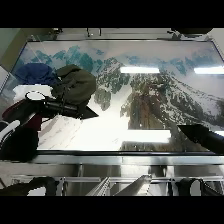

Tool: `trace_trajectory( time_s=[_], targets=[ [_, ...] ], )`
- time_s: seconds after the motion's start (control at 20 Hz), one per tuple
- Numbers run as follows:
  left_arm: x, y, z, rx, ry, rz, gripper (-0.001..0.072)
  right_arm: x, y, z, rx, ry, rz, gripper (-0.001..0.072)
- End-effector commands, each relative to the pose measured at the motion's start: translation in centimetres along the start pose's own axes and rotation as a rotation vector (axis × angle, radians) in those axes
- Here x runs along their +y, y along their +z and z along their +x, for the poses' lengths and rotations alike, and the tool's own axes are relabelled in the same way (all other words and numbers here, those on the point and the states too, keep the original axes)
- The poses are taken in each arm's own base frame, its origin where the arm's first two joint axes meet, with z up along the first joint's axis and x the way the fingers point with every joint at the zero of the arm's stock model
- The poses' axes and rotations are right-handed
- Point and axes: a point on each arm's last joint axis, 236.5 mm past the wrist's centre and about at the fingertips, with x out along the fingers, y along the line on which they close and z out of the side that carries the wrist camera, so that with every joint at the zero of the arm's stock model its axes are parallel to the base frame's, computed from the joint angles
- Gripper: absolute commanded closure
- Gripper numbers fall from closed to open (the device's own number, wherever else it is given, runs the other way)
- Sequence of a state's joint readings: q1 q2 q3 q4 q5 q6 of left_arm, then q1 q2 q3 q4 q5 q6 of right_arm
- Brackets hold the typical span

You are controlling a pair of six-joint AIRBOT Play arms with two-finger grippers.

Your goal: Fold the shirts.

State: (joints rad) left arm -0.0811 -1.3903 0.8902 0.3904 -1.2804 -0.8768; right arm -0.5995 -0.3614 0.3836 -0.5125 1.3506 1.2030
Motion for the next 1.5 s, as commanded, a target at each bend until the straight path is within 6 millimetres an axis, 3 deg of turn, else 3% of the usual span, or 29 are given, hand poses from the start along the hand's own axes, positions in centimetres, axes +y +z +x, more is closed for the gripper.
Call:
trace_trajectory(
  time_s=[0.0,0.2,0.35,0.4,0.45,0.5,0.55,0.6,0.7,0.8,0.95,1.15,1.3,1.45],
  targets=[
    [0.3,4.8,-1.5,-0.077,-0.056,0.041,0.0686,0.0,0.0,0.0,0.001,0.001,-0.001,0.0698],
    [1.3,8.3,-6.2,-0.132,-0.078,0.038,0.0702,0.2,0.3,0.0,-0.011,0.010,0.003,0.0698],
    [5.0,9.6,-10.1,-0.136,0.115,0.106,0.0700,2.4,1.8,-0.2,-0.074,0.103,0.030,0.0697],
    [6.6,10.1,-11.8,-0.136,0.210,0.110,0.0457,2.8,1.9,-0.2,-0.081,0.119,0.034,0.0696],
    [8.1,10.9,-13.7,-0.152,0.308,0.128,0.0001,2.7,2.0,-0.2,-0.082,0.116,0.033,0.0688],
    [9.1,12.1,-15.5,-0.185,0.388,0.149,-0.0005,2.5,1.9,-0.2,-0.080,0.107,0.032,0.0604],
    [9.7,13.4,-17.2,-0.228,0.451,0.174,-0.0005,2.2,1.9,-0.1,-0.076,0.099,0.033,0.0364],
    [10.3,15.1,-19.1,-0.286,0.519,0.202,-0.0005,2.1,2.0,-0.1,-0.079,0.097,0.037,0.0228],
    [11.6,18.2,-22.4,-0.398,0.668,0.258,-0.0005,1.8,2.4,-0.1,-0.094,0.089,0.043,0.0227],
    [13.4,19.5,-24.6,-0.444,0.788,0.289,-0.0004,1.4,3.2,-0.1,-0.127,0.074,0.049,0.0227],
    [18.0,17.1,-23.9,-0.338,0.821,0.193,-0.0005,0.4,4.0,0.0,-0.155,0.044,0.060,0.0228],
    [22.8,13.0,-20.4,-0.164,0.752,0.063,-0.0003,-1.3,3.6,0.5,-0.118,-0.004,0.080,0.0227],
    [23.9,11.7,-16.6,-0.070,0.703,0.046,-0.0003,-1.9,3.7,0.8,-0.105,-0.007,0.107,0.0228],
    [23.6,11.3,-14.0,-0.015,0.677,0.061,0.0002,-2.2,3.7,1.1,-0.093,-0.009,0.122,0.0228]
  ],
)
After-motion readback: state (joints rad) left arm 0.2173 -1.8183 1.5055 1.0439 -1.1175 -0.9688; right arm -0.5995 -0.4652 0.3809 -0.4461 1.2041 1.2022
